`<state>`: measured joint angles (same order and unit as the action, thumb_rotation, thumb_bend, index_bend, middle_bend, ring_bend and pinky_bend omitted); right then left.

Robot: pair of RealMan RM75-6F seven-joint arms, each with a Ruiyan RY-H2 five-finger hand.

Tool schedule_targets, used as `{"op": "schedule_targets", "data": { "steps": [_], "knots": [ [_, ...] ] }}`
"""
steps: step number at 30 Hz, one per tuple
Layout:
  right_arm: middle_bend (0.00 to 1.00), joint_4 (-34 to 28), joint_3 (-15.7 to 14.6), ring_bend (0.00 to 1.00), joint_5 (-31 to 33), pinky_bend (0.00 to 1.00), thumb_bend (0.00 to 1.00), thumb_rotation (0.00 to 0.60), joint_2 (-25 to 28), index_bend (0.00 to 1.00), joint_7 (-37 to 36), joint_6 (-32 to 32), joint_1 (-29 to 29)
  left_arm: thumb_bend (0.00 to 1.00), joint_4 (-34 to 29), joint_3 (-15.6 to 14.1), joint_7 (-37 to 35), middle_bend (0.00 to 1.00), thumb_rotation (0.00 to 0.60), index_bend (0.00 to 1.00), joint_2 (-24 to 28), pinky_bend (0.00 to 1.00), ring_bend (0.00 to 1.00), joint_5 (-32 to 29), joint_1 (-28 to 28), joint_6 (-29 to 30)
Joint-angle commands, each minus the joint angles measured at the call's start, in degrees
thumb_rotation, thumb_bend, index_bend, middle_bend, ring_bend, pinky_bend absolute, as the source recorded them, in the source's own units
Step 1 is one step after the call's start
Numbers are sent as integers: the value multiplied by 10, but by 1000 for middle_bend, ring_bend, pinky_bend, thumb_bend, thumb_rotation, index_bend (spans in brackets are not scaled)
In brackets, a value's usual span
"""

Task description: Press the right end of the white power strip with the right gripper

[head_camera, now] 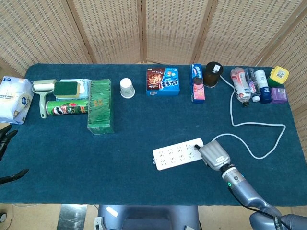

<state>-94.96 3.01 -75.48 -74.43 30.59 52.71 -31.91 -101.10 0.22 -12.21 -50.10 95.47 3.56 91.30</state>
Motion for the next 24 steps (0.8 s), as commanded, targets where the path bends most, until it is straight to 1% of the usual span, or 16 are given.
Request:
{"op": "schedule_targets", "data": {
  "steps": [1, 24],
  "knots": [
    [918, 4, -2, 1000, 4, 1000, 695, 600, -4, 312, 1, -1, -2, 122, 0, 0, 0, 0, 600, 0, 0, 0, 0, 0, 0, 0],
    [918, 16, -16, 1000, 22, 1000, 695, 600, -12, 318, 9, 2, -12, 122, 4, 2, -8, 0, 600, 0, 3, 0, 0, -6, -1, 2]
  ]
}}
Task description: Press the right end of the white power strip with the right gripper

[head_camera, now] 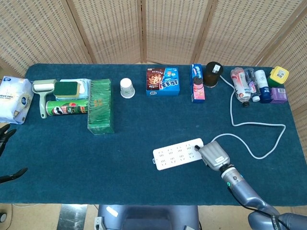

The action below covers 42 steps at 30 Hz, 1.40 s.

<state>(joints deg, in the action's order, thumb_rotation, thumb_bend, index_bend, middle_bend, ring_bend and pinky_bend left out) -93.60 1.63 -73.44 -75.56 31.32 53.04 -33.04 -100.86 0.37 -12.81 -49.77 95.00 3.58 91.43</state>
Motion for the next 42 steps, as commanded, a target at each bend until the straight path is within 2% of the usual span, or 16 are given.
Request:
{"op": "schedule_targets", "data": {
  "steps": [1, 27, 42],
  "knots": [
    [918, 3, -3, 1000, 2, 1000, 695, 600, -1, 318, 2, -2, -2, 122, 3, 0, -4, 0, 600, 0, 0, 0, 0, -2, -1, 1],
    [918, -7, -7, 1000, 20, 1000, 696, 600, 14, 323, 8, -3, -15, 122, 4, 1, -5, 0, 600, 0, -1, 0, 0, -5, 3, -6],
    [918, 4, -12, 1000, 35, 1000, 695, 600, 5, 328, 17, -7, -21, 122, 5, 2, -7, 0, 600, 0, -1, 0, 0, -7, 5, -9]
  ]
}}
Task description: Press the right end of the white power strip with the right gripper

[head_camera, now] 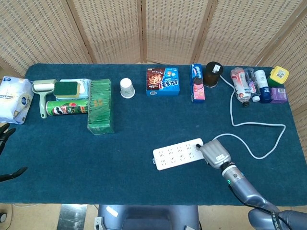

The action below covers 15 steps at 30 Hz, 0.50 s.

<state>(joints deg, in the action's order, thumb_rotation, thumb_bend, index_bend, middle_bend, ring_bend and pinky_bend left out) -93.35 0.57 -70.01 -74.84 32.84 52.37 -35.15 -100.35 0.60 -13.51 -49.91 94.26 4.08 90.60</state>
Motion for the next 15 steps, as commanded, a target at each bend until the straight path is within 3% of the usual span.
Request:
{"op": "schedule_targets", "data": {
  "steps": [1, 9, 15],
  "knots": [
    [918, 2, -3, 1000, 1, 1000, 696, 600, -4, 328, 3, 0, 0, 122, 0, -1, 0, 0, 600, 0, 0, 0, 0, 0, 0, -1],
    [918, 11, -11, 1000, 2, 1000, 695, 600, -24, 328, 24, 11, 3, 122, 5, 0, -4, 0, 600, 0, -1, 0, 0, -2, 0, -1],
    [918, -17, 2, 1000, -4, 1000, 696, 600, -7, 329, 25, 35, 3, 122, 7, 0, -8, 0, 600, 0, -1, 0, 0, -4, 0, -2]
  ]
}}
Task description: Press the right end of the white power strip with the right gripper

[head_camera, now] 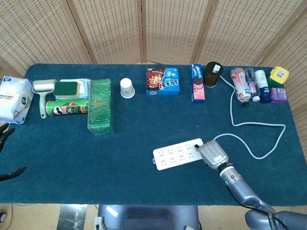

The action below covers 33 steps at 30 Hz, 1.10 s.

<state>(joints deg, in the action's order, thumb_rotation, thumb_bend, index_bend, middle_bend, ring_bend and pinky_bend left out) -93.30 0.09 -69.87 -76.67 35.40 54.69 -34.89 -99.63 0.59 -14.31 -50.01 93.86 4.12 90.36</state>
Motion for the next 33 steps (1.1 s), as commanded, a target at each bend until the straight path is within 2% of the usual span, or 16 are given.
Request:
{"op": "schedule_targets", "data": {
  "steps": [1, 10, 12, 13, 15, 17, 20, 21, 23, 25, 33],
  "knots": [
    [918, -24, 10, 1000, -7, 1000, 695, 600, 15, 328, 0, 16, 0, 122, 0, 0, -1, 0, 600, 0, 0, 0, 0, 0, 0, 0],
    [909, -107, 28, 1000, -37, 1000, 692, 600, 73, 328, -6, 75, 14, 122, 2, -2, -3, 0, 600, 0, -2, 0, 0, 7, -2, 6],
    [865, -121, 27, 992, -56, 1000, 680, 600, 88, 325, -19, 99, 26, 122, 3, -3, -3, 0, 600, 0, -2, 0, 0, 10, -3, 9],
    [812, -125, 26, 962, -63, 977, 660, 600, 93, 311, -24, 107, 30, 122, 3, -3, -3, 0, 600, 0, -2, 0, 0, 11, -4, 9],
    [679, -139, 21, 827, -86, 849, 573, 600, 115, 264, -50, 138, 52, 122, 3, -6, -3, 0, 600, 0, -2, 0, 0, 15, -6, 12],
    [479, -145, 17, 581, -106, 638, 367, 600, 134, 209, -67, 164, 69, 122, 2, -7, -3, 0, 600, 0, -1, 0, 0, 18, -7, 15],
    [271, -142, 12, 314, -141, 399, 69, 600, 161, 182, -108, 218, 102, 122, 3, -10, -1, 0, 600, 0, -3, 0, 0, 21, -10, 17],
    [237, -134, 10, 271, -155, 352, 30, 600, 167, 179, -125, 238, 114, 122, 4, -11, -1, 0, 600, 0, -4, 0, 0, 22, -10, 17],
    [162, -116, 7, 180, -174, 251, 0, 600, 172, 162, -154, 264, 130, 122, 5, -12, 0, 0, 600, 0, -6, 0, 0, 22, -11, 18],
    [125, -98, 5, 134, -185, 193, 0, 600, 175, 147, -180, 284, 143, 122, 6, -12, 0, 0, 600, 0, -7, 0, 0, 22, -12, 19],
    [88, 40, -2, 59, -226, 55, 0, 600, 140, 139, -286, 350, 187, 122, 11, -13, 0, 0, 600, 0, -10, 0, 0, 23, -16, 25]
  ]
}}
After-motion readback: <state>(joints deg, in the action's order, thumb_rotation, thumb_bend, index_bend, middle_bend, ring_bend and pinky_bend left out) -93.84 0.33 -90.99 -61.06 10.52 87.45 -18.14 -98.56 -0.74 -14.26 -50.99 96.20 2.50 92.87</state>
